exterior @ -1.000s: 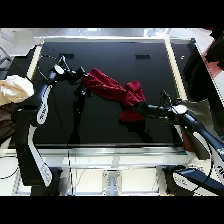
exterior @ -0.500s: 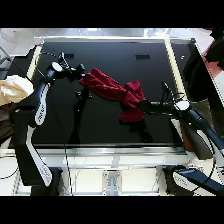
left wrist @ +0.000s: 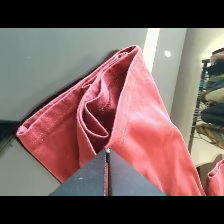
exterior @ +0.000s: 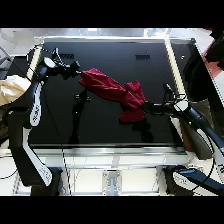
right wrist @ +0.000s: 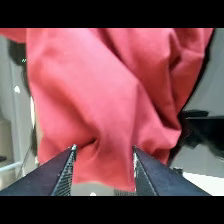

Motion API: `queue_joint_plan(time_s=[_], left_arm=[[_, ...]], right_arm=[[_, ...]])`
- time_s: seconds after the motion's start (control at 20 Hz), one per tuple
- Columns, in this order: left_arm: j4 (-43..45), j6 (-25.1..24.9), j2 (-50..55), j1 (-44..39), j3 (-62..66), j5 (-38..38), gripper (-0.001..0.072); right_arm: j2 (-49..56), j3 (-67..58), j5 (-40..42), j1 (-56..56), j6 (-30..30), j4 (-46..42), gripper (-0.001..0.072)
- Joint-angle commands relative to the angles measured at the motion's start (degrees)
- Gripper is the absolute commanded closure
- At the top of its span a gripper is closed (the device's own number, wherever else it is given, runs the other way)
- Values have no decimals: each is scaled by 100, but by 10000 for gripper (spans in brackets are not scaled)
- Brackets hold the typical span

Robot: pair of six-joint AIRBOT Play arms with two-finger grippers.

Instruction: Fold the shirts.

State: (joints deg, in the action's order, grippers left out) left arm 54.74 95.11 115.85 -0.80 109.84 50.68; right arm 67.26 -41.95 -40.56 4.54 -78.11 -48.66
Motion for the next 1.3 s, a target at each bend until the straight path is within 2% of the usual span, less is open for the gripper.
queue_joint_plan(time_s=[0.0,0.1,0.15,0.2,0.25,0.35,0.5,0.7,0.8,0.95,1.1,1.15,1.25], left_arm=[[11,-2,-28,11,7,61,700],[9,-2,-28,13,7,61,700],[11,-2,-31,20,7,61,700],[11,-2,-35,20,7,61,700],[11,-2,-52,20,7,61,700],[17,-15,-186,37,7,61,700],[31,-730,-807,186,7,229,700],[33,-1567,-2354,525,7,1659,700],[144,-1832,-3331,658,7,2354,700],[1211,-1821,-4975,697,7,2505,700],[2507,-1475,-6352,697,7,1987,701],[2743,-1410,-6572,697,4,2063,701],[2767,-1410,-6592,697,-13,2852,701]], right_arm=[[278,-2,275,94,-46,-63,303],[516,-2,579,365,-46,7,305],[636,-4,715,525,-44,17,333],[726,-4,785,654,-39,15,455],[778,-4,835,739,-39,13,687],[691,-96,730,721,-28,-81,690],[-26,-667,-33,433,-57,-929,692],[-1641,-2159,-1906,-20,-94,-1921,692],[-2439,-3101,-2520,-26,-234,-2343,693],[-3268,-4483,-2839,-26,-374,-2361,694],[-3469,-5182,-2931,-26,-374,-2417,695],[-3423,-5191,-2977,-26,-374,-2389,695],[-3082,-5174,-3364,-26,-374,-2374,695]])
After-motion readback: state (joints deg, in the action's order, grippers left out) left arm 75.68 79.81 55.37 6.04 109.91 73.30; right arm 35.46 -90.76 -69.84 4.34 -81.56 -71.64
